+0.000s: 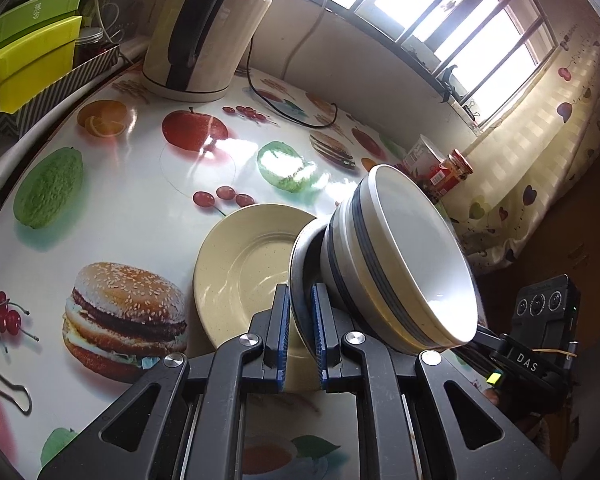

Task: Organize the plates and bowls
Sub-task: 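Lower the bowl stack onto the cream plates with both tools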

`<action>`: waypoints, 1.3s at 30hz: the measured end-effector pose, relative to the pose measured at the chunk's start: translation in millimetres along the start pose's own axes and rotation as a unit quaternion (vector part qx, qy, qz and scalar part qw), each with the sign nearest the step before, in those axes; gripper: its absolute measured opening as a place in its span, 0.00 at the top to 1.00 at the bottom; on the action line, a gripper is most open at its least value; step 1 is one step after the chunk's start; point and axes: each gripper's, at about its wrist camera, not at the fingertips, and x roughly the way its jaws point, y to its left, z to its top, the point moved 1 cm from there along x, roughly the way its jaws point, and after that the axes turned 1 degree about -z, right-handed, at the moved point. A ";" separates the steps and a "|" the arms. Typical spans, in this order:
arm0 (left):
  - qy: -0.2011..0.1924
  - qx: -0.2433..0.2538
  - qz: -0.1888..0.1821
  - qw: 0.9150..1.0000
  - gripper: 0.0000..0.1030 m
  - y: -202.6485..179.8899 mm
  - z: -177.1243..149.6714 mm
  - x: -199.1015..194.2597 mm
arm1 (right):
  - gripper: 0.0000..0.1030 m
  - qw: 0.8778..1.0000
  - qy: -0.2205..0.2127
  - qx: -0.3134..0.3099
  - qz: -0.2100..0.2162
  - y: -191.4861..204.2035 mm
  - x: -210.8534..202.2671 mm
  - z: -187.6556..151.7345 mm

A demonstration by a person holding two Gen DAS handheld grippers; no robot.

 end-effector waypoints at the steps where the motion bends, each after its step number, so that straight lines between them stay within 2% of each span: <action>1: -0.001 0.000 0.002 1.000 0.89 0.8 0.3 0.5 | 0.89 1.000 0.001 0.000 0.000 0.2 1.1 0.6; 26: -0.002 -0.025 0.018 1.000 0.89 31.0 9.7 7.0 | 0.89 1.000 0.025 -0.006 0.001 8.6 37.7 10.7; 39: 0.000 -0.033 0.006 0.999 0.89 33.2 9.2 9.6 | 0.88 1.000 0.022 -0.001 0.004 6.1 40.6 11.7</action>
